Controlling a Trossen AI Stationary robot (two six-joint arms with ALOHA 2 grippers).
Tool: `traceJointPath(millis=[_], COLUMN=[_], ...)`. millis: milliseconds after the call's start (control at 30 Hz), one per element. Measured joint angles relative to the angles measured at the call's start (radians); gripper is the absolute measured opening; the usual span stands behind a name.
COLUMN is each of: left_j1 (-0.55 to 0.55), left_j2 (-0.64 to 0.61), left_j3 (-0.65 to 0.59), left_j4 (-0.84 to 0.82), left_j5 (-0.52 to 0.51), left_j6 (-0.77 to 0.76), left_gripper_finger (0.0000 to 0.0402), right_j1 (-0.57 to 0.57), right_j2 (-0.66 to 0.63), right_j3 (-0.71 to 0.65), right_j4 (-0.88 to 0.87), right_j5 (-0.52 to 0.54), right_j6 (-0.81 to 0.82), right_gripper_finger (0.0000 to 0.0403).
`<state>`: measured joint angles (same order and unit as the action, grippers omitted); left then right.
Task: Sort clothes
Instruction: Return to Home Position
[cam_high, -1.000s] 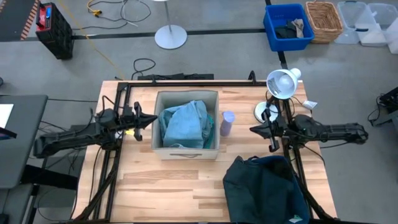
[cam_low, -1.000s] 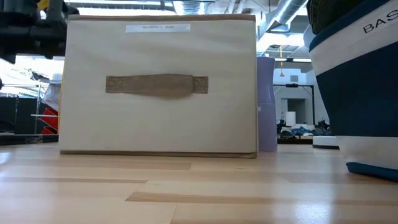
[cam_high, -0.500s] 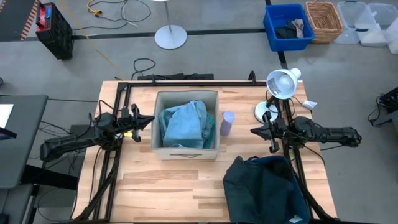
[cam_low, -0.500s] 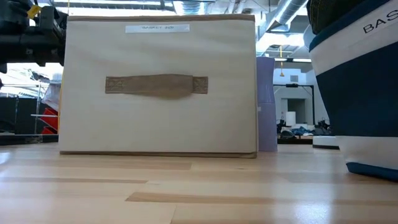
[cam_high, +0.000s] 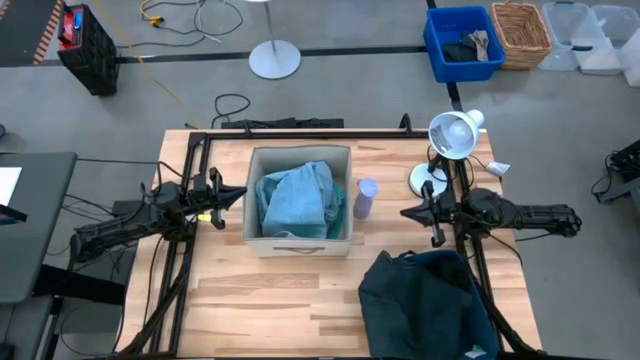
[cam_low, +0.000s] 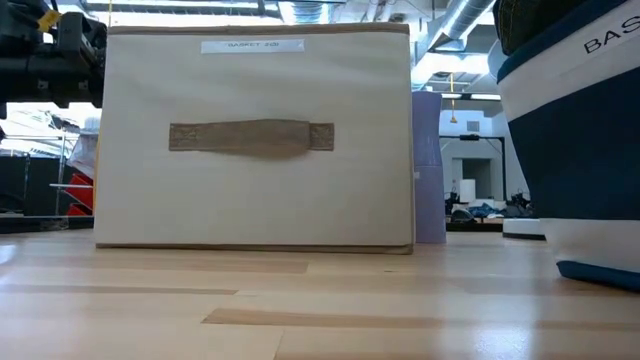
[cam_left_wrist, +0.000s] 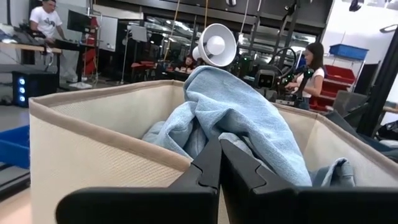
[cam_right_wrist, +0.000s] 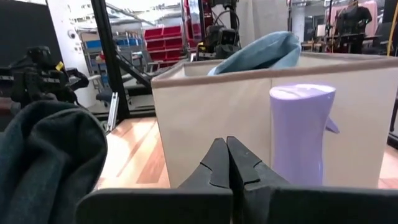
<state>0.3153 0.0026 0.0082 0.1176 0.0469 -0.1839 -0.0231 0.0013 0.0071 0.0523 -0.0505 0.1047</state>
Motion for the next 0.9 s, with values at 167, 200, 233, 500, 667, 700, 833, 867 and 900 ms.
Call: traceJointPath(millis=[167, 200, 233, 500, 667, 700, 833, 867, 900], left_j1=[0.0, 0.0, 0.0, -0.001, -0.001, -0.001, -0.001, -0.001, -0.001], left_j2=[0.0, 0.0, 0.0, 0.01, 0.01, 0.01, 0.01, 0.01, 0.01], left_j3=[0.0, -0.001, -0.001, -0.001, -0.001, -0.001, -0.001, -0.001, -0.001], left_j4=[-0.001, -0.011, -0.028, -0.041, -0.037, -0.036, -0.033, -0.033, -0.033], left_j5=[-0.006, -0.011, -0.019, -0.047, -0.048, -0.048, -0.049, -0.049, -0.049], left_j6=[-0.046, -0.056, -0.063, 0.003, 0.048, 0.044, 0.046, 0.048, 0.047], left_gripper_finger=[0.0, 0.0, 0.0, 0.0003, 0.0003, 0.0003, 0.0004, 0.0004, 0.0004], right_j1=[0.0, 0.0, 0.0, 0.0, 0.0, 0.0, 0.0, 0.0, 0.0], right_j2=[0.0, 0.0, 0.0, 0.0, 0.0, 0.0, 0.0, 0.0, 0.0], right_j3=[-0.001, -0.001, -0.001, -0.001, -0.001, -0.001, -0.002, -0.002, -0.002], right_j4=[-0.019, -0.02, -0.02, -0.025, -0.025, -0.026, -0.027, -0.027, -0.027], right_j5=[0.0, 0.0, 0.0, 0.001, 0.001, 0.001, 0.001, 0.001, 0.001], right_j6=[0.0, 0.0, 0.0, 0.0, 0.0, 0.0, 0.001, 0.001, 0.001], right_gripper_finger=[0.0, 0.0, 0.0, 0.0, 0.0, 0.0, 0.0, 0.0, 0.0])
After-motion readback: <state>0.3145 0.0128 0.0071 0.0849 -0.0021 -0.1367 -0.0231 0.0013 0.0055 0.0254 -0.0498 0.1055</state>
